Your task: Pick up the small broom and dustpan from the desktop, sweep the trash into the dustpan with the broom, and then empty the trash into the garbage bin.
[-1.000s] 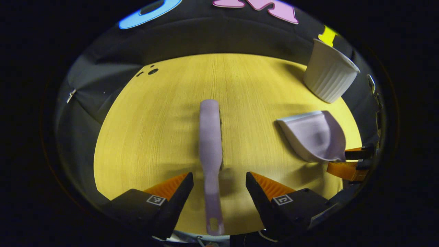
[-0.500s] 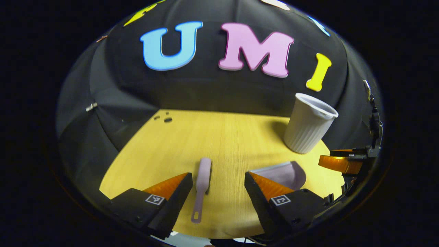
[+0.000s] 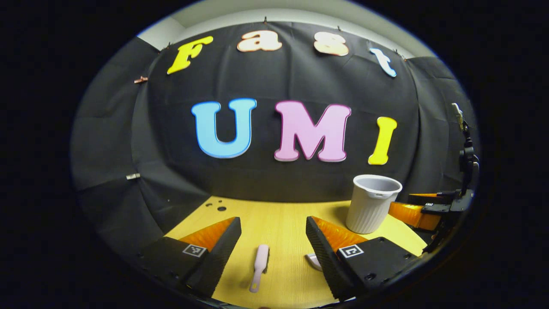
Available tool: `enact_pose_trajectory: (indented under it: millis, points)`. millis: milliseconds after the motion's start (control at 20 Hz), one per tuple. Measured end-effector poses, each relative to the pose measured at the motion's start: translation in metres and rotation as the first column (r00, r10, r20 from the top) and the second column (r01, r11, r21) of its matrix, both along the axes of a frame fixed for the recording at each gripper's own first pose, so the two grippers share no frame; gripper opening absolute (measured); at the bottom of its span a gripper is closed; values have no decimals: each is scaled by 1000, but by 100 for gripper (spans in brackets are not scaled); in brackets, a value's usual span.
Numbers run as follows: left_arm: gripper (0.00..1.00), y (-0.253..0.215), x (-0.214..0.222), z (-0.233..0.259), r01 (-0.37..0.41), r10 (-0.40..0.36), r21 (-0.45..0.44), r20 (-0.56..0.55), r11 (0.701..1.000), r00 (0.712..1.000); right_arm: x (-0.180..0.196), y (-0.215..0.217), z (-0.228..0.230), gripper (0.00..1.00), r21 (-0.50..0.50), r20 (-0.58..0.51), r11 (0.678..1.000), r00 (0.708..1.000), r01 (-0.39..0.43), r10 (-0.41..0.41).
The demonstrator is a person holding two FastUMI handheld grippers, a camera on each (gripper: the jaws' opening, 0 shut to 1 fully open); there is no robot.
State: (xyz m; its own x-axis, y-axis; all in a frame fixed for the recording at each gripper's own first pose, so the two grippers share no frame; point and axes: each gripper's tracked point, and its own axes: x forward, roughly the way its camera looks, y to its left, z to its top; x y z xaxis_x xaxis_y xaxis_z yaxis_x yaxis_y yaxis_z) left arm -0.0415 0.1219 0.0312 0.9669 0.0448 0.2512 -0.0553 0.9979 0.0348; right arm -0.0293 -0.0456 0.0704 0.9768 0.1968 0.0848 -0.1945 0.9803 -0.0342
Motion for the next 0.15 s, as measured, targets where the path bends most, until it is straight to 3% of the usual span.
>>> enact_pose_trajectory:
  millis: [150]
  points:
    - [96,-2,-20,-6,21,-21,16,20,1000,1000,-18,11,-3,98,26,33,999,999,22,-23]
